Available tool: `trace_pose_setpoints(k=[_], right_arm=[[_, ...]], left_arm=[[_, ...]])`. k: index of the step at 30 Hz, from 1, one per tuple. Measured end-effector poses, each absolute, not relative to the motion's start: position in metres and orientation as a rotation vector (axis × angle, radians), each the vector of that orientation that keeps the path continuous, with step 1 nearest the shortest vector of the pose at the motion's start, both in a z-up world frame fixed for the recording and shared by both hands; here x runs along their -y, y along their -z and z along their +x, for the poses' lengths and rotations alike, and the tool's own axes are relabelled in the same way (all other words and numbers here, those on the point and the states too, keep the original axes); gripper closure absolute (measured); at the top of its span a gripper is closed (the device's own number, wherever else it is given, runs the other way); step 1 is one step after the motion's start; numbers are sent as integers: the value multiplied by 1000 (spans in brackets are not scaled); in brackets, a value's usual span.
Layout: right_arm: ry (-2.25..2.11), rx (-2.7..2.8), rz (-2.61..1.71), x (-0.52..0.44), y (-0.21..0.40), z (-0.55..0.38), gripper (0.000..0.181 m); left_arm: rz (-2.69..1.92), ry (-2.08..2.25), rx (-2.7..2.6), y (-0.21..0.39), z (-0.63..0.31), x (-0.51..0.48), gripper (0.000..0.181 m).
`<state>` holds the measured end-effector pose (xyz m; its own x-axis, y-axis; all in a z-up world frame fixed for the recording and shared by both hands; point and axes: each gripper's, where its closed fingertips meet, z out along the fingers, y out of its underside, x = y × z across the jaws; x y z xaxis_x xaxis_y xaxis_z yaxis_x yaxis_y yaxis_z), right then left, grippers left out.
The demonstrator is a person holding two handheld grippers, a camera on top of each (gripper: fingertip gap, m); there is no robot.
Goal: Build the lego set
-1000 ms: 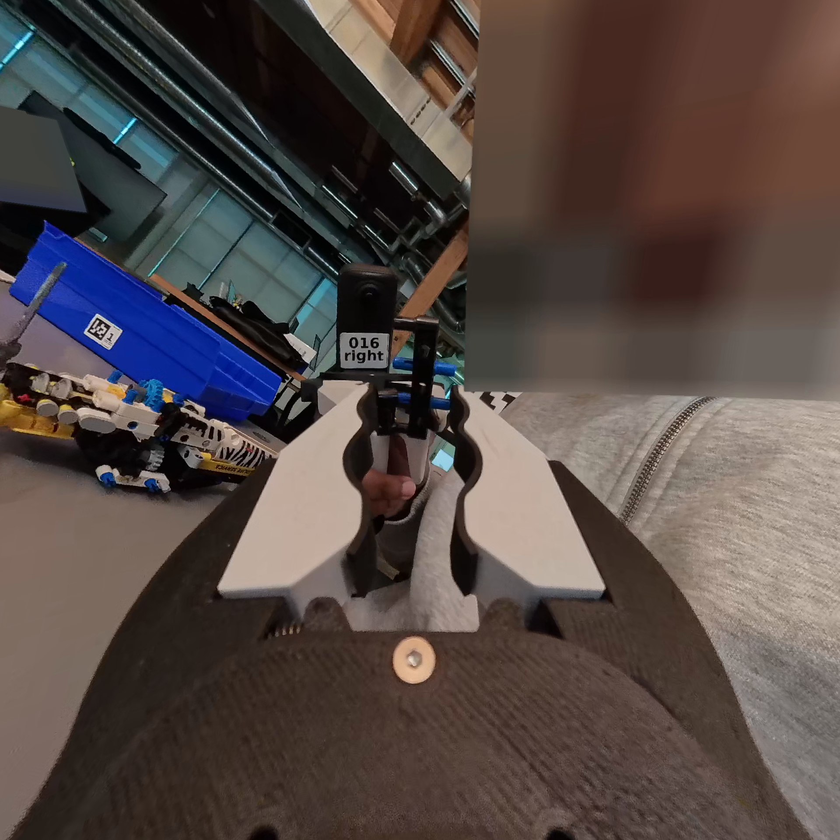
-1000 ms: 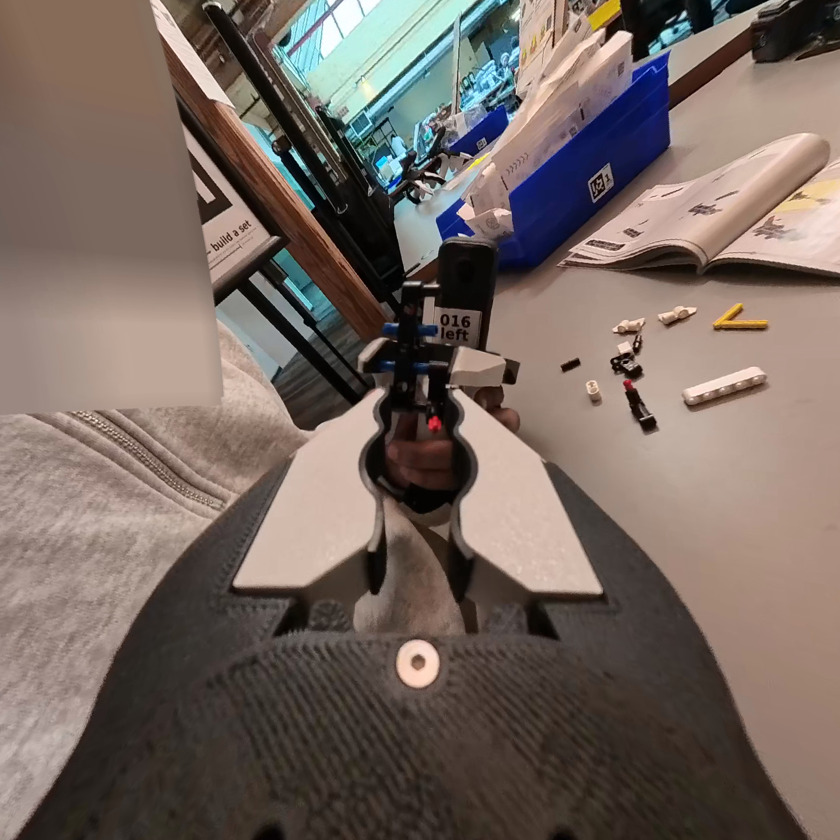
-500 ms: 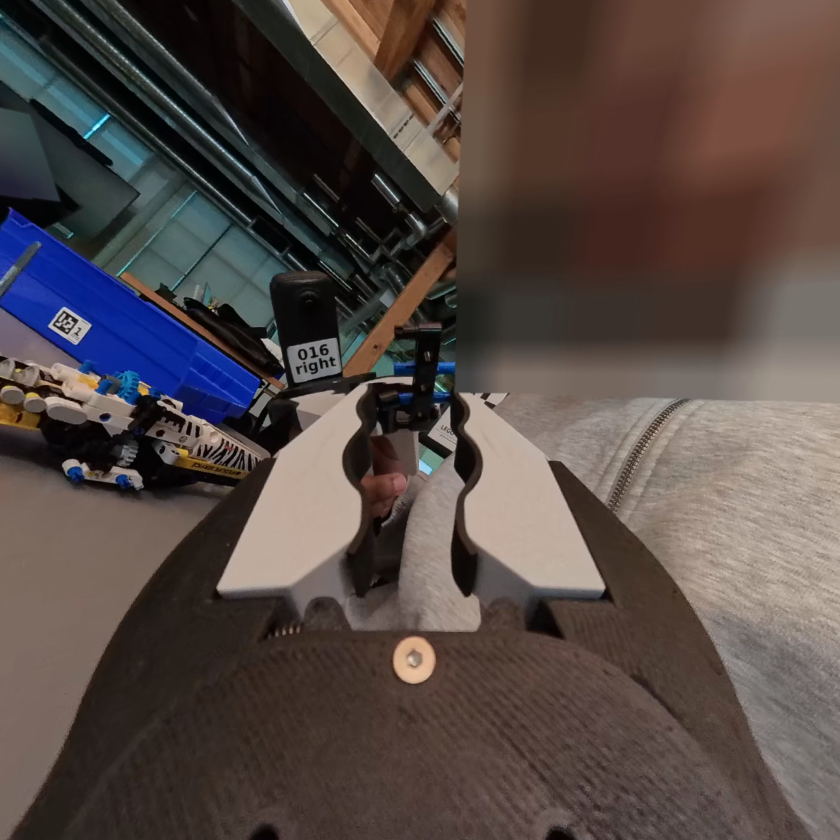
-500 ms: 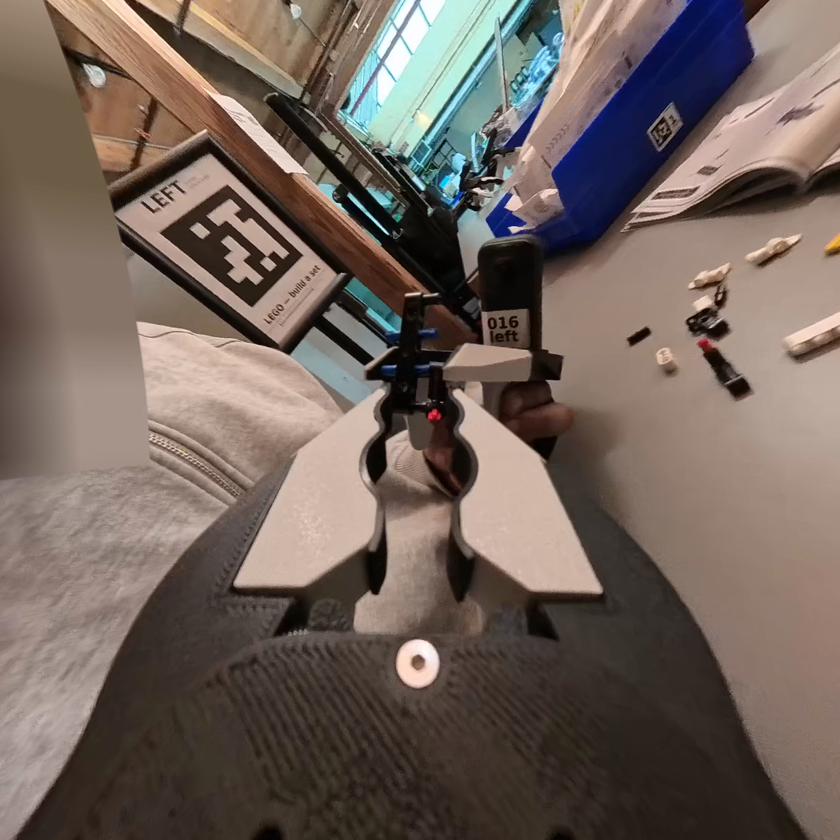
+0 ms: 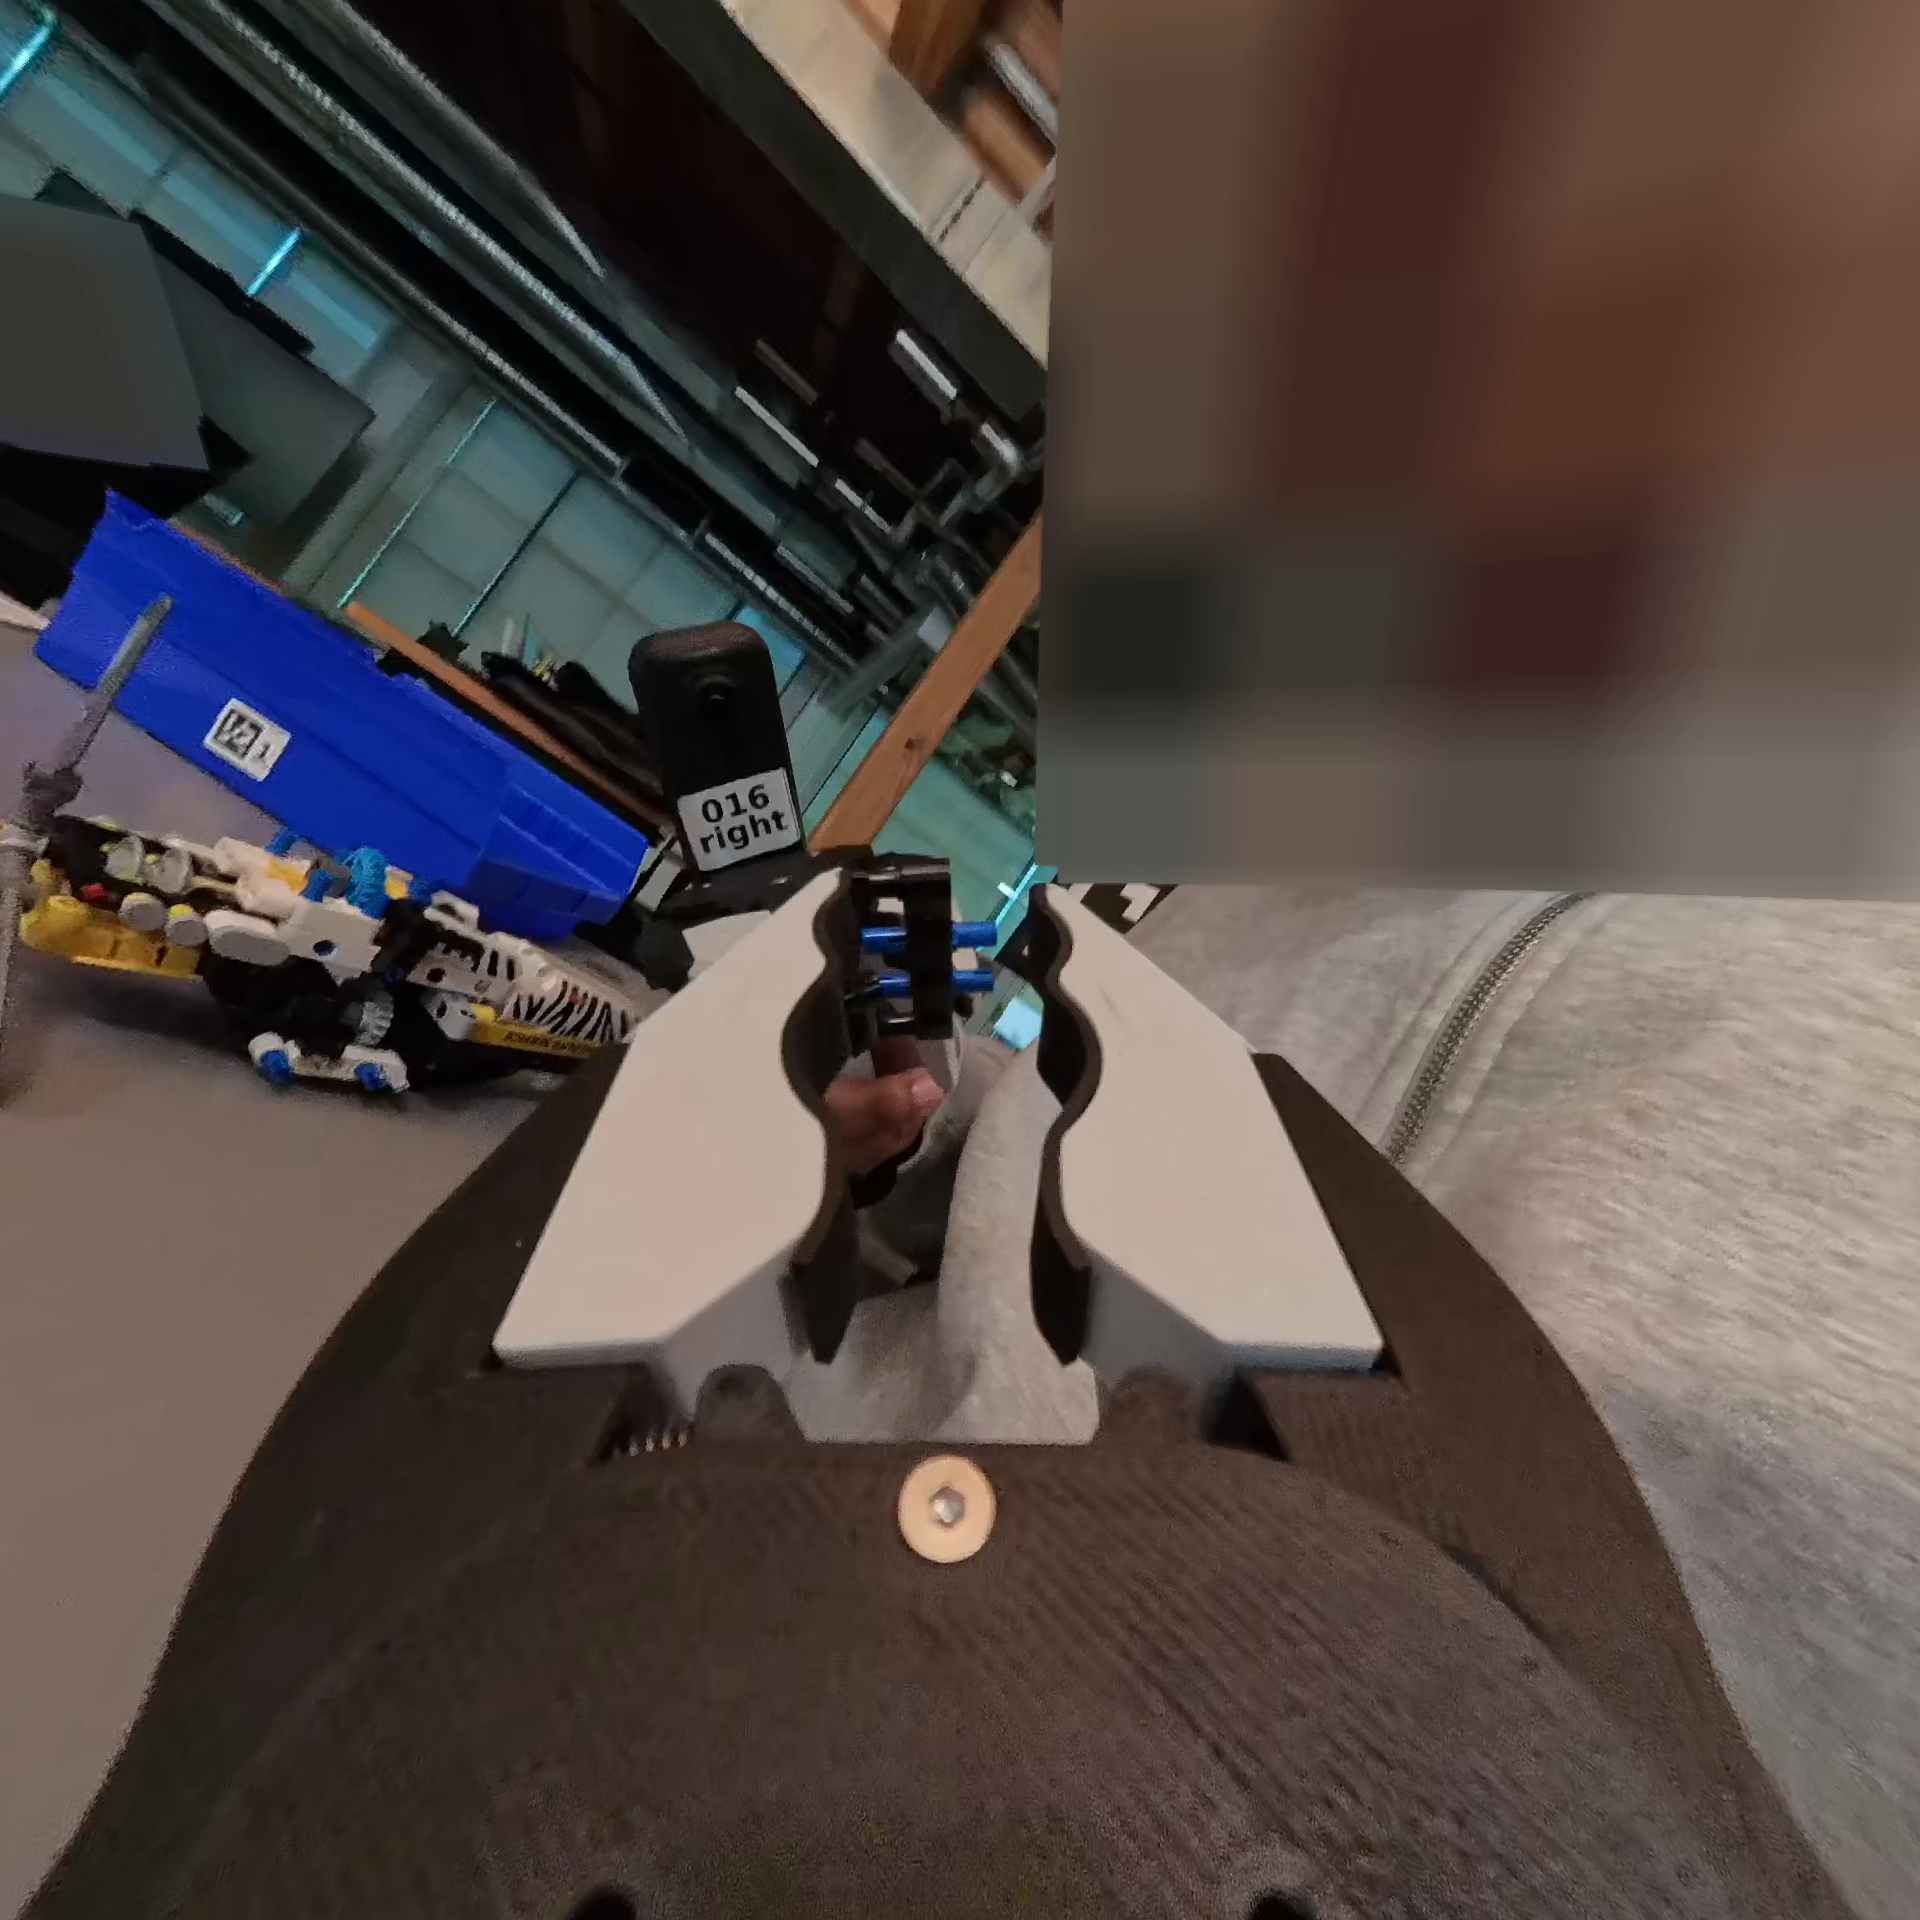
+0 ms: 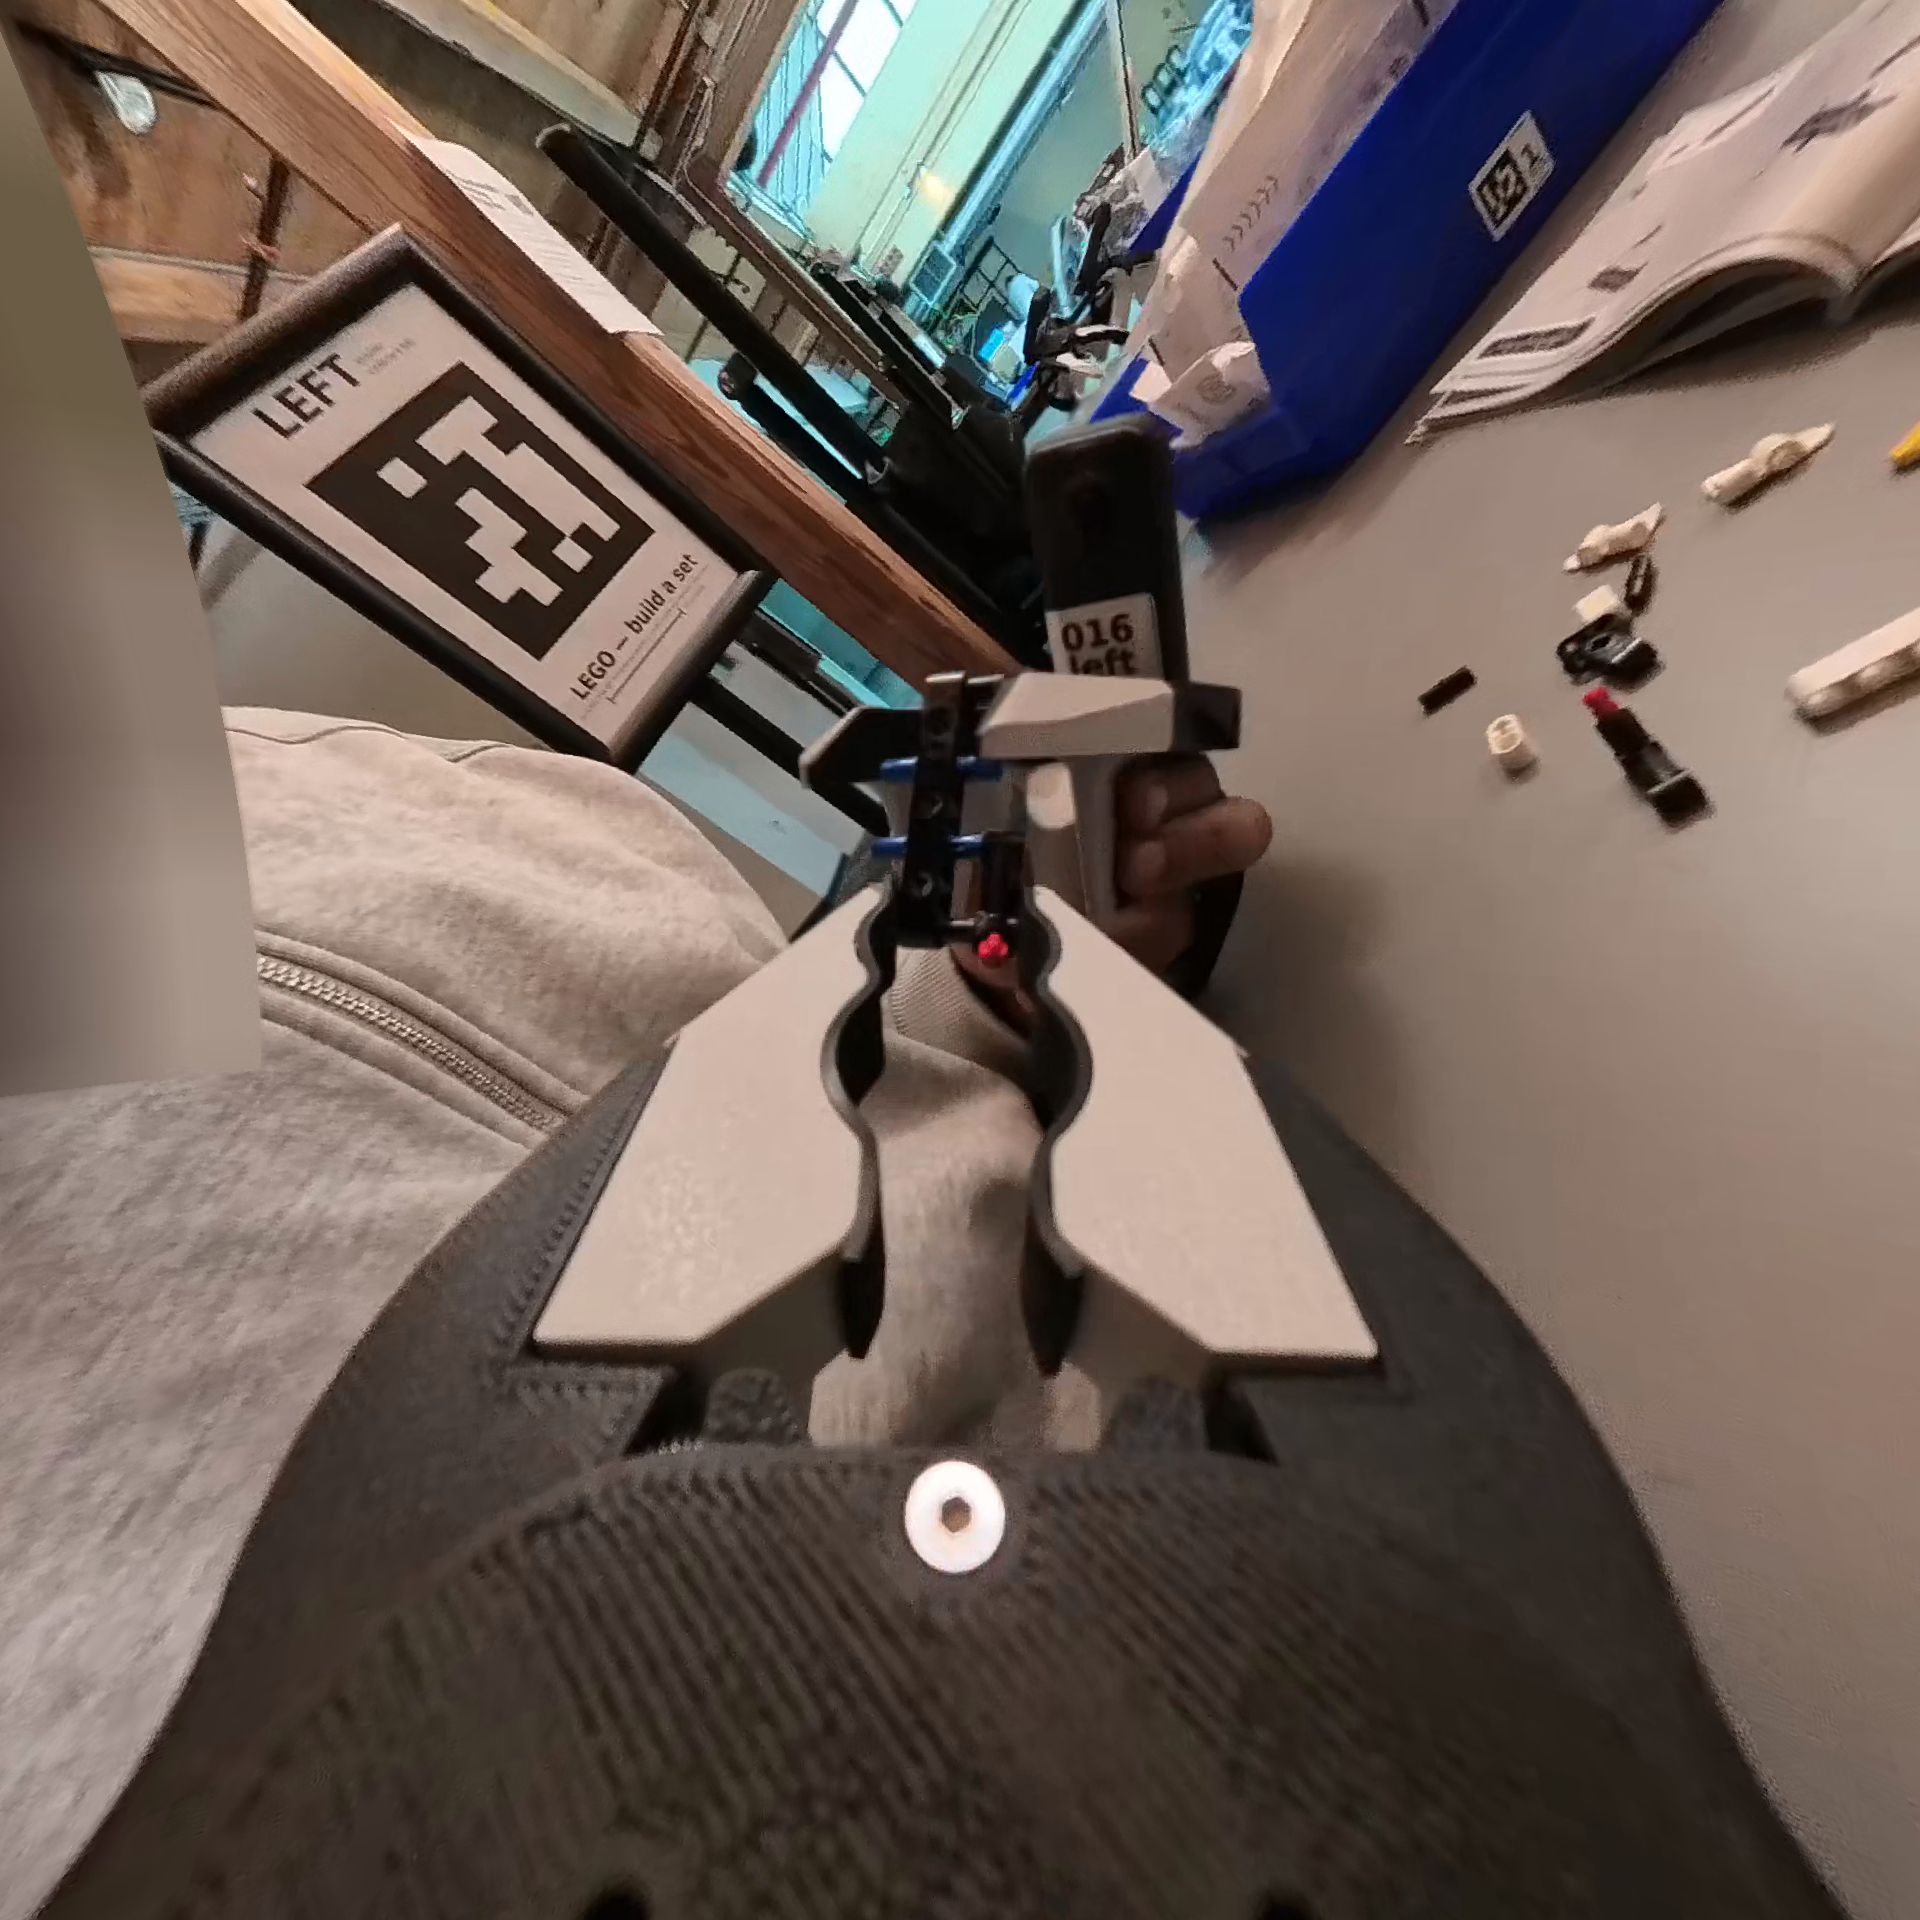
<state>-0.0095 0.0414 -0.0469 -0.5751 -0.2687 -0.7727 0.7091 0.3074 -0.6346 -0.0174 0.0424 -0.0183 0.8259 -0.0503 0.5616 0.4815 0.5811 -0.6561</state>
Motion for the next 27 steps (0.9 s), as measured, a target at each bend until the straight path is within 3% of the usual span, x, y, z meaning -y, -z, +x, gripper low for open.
trace_pose_setpoints(k=[1,27], right_arm=[[1394,-1684,410,-42,48,-9,161],[1541,-1838,344,-41,49,-12,161]], left_arm=[[-926,317,538,21,-18,-44,153],[-870,328,568,22,-20,-42,160]])
